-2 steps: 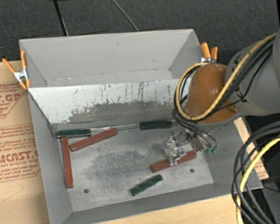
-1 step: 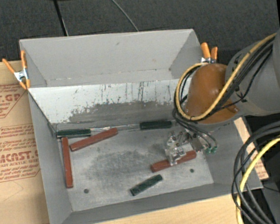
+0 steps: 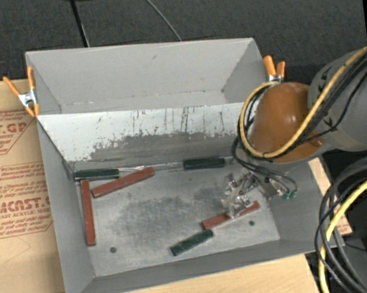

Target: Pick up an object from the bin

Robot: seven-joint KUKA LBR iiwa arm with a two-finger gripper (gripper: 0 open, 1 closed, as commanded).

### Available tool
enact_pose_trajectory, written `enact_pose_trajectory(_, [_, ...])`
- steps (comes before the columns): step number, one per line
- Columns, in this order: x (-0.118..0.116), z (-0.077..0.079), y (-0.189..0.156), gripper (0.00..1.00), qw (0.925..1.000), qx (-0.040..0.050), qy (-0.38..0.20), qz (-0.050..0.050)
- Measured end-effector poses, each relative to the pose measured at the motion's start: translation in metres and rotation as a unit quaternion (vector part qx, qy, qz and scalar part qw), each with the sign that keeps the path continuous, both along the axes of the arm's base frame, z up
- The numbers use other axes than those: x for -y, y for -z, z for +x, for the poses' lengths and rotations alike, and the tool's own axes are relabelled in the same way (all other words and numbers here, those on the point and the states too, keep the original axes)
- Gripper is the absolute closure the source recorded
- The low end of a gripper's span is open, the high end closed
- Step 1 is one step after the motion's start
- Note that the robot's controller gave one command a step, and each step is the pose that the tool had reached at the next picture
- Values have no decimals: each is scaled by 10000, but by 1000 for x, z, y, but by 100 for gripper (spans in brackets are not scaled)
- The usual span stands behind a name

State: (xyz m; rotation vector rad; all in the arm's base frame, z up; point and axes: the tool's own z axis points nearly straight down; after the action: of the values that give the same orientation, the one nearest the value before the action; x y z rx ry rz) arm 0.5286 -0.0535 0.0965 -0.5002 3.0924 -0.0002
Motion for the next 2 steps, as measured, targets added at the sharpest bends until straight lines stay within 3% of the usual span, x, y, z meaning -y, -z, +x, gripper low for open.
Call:
enact_pose_trajectory(1, [7,-31,-114,0,9992,-38,403,2])
enact_pose_trajectory(2, [7,-31,-114,0,9992,-34,397,-1])
